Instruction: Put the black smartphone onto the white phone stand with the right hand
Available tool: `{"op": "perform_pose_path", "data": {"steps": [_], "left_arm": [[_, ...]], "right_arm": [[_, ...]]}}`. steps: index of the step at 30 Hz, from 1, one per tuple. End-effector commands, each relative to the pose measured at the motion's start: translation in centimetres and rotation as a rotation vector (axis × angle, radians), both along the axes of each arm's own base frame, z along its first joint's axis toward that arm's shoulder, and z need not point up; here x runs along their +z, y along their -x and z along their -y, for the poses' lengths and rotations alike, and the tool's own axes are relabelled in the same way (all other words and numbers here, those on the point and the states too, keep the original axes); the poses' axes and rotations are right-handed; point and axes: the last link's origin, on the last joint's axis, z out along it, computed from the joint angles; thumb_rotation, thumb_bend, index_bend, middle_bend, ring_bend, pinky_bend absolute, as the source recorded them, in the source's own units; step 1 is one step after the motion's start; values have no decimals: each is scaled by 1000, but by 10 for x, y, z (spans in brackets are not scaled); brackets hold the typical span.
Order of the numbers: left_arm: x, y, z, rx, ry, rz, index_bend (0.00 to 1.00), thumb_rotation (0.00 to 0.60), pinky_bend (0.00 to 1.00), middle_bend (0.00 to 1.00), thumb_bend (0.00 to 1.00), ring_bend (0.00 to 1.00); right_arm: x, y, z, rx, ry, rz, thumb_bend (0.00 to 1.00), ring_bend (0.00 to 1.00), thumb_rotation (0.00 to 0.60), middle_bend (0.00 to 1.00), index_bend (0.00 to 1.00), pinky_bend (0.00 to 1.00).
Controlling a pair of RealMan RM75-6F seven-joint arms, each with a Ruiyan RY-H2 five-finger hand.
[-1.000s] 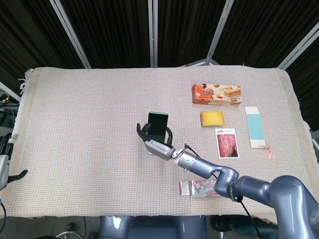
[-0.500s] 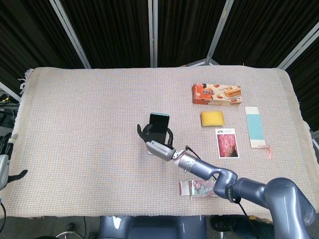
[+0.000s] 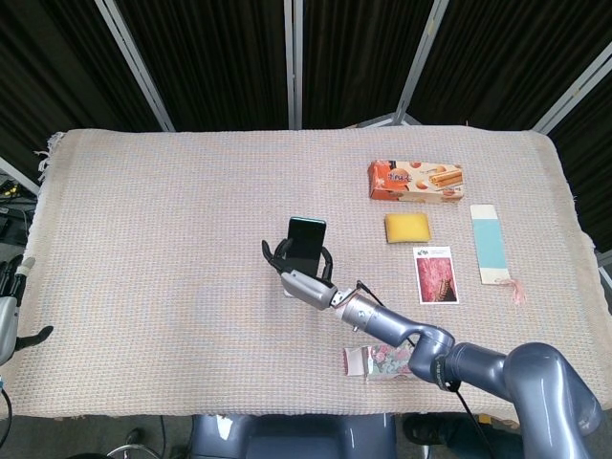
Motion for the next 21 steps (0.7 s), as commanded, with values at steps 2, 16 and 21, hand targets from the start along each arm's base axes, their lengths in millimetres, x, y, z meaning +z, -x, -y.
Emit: {"op": "perform_pose_path", "data": {"steps": [2, 16, 21], "left_arm": [[0, 0, 0, -2, -1, -3, 0, 600, 0, 0, 0, 0], [0, -1, 1, -4, 0, -2, 0, 600, 0, 0, 0, 0], [0, -2, 1, -6, 1, 0, 0, 600, 0, 0, 0, 0]], "right_arm": [[0, 1, -1, -5, 0, 8, 170, 360, 600, 293, 297, 123], [0, 2, -3, -14, -4, 25, 166, 354, 600, 245, 222, 121], [5, 4, -6, -11, -6, 38, 166, 354, 600, 245, 211, 122]]}}
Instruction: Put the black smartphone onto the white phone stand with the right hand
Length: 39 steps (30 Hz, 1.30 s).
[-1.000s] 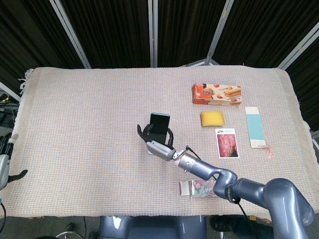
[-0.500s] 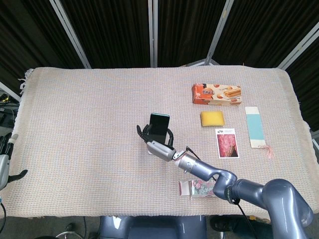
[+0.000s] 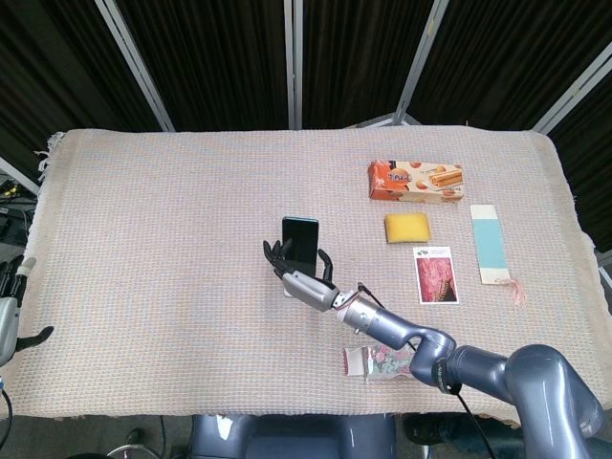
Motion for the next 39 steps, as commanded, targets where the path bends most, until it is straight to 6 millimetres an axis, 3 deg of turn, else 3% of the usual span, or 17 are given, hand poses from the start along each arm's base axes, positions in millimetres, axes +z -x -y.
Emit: {"op": "perform_pose_path", "data": {"steps": [1, 8, 14, 16, 18, 21, 24, 28, 34, 39], "left_arm": [[0, 0, 0, -1, 2, 2, 0, 600, 0, 0, 0, 0], [-1, -4, 2, -16, 10, 10, 0, 600, 0, 0, 0, 0], [0, -14, 10, -62, 14, 19, 0, 600, 0, 0, 0, 0], [1, -18, 13, -91, 9, 18, 0, 600, 0, 0, 0, 0], [0, -22, 19, -125, 9, 8, 0, 600, 0, 0, 0, 0], [1, -24, 21, -145, 1, 16, 0, 600, 0, 0, 0, 0], [-1, -25, 23, -160, 7, 21, 0, 600, 0, 0, 0, 0], [-3, -25, 23, -167, 18, 17, 0, 600, 0, 0, 0, 0], [-5, -25, 22, -174, 24, 17, 0, 600, 0, 0, 0, 0], [-3, -25, 23, -181, 25, 31, 0, 600, 0, 0, 0, 0]], "right_arm": [[4, 1, -3, 3, -5, 12, 166, 354, 600, 246, 208, 126], [33, 8, -16, 54, -22, 76, 166, 362, 600, 245, 104, 150], [81, 28, -27, 4, -39, 231, 163, 362, 600, 245, 98, 139], [108, 42, -30, -57, -57, 341, 155, 362, 600, 241, 96, 133], [149, 76, -33, -206, -41, 531, 142, 355, 600, 230, 93, 116], [174, 114, -44, -375, -78, 720, 118, 313, 600, 160, 50, 87], [186, 145, -60, -508, -117, 892, 57, 203, 600, 38, 0, 23], [191, 166, -78, -617, -137, 1042, 0, 13, 600, 0, 0, 0], [187, 187, -109, -829, -203, 1240, 0, 0, 600, 0, 0, 0], [186, 201, -130, -912, -192, 1281, 0, 0, 600, 0, 0, 0]]}}
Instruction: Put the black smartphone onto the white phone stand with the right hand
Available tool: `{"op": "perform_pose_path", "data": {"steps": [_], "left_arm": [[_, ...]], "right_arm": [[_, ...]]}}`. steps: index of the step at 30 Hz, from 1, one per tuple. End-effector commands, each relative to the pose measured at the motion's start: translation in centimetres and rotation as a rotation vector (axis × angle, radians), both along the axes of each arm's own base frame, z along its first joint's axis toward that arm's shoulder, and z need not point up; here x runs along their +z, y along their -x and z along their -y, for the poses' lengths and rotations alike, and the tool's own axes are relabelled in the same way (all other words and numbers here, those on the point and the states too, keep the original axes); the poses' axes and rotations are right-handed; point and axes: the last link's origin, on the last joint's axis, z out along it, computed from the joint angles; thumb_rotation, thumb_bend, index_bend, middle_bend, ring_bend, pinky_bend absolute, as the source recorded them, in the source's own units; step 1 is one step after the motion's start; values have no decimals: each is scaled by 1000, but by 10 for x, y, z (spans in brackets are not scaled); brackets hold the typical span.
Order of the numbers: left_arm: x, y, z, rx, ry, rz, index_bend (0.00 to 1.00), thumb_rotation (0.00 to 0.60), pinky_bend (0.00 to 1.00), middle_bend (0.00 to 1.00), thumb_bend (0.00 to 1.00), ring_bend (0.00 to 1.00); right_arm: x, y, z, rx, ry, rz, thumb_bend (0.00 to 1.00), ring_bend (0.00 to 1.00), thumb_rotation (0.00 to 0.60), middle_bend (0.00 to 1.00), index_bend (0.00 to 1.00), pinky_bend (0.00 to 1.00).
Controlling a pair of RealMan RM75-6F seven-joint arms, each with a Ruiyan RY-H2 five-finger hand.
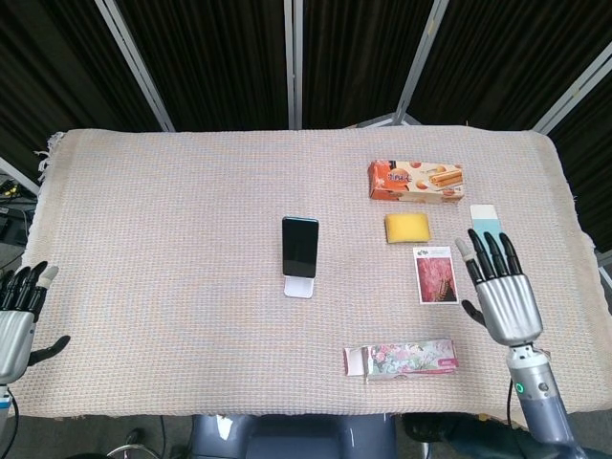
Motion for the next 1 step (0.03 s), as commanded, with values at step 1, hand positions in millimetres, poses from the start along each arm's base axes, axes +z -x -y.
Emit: {"op": "perform_pose_path", "data": {"steps": [1], "left_arm": [[2, 1, 1, -3, 2, 8, 0, 600, 0, 0, 0, 0]], "right_arm": [[0, 9, -15, -45, -5, 10, 0, 0, 600, 0, 0, 0]]}}
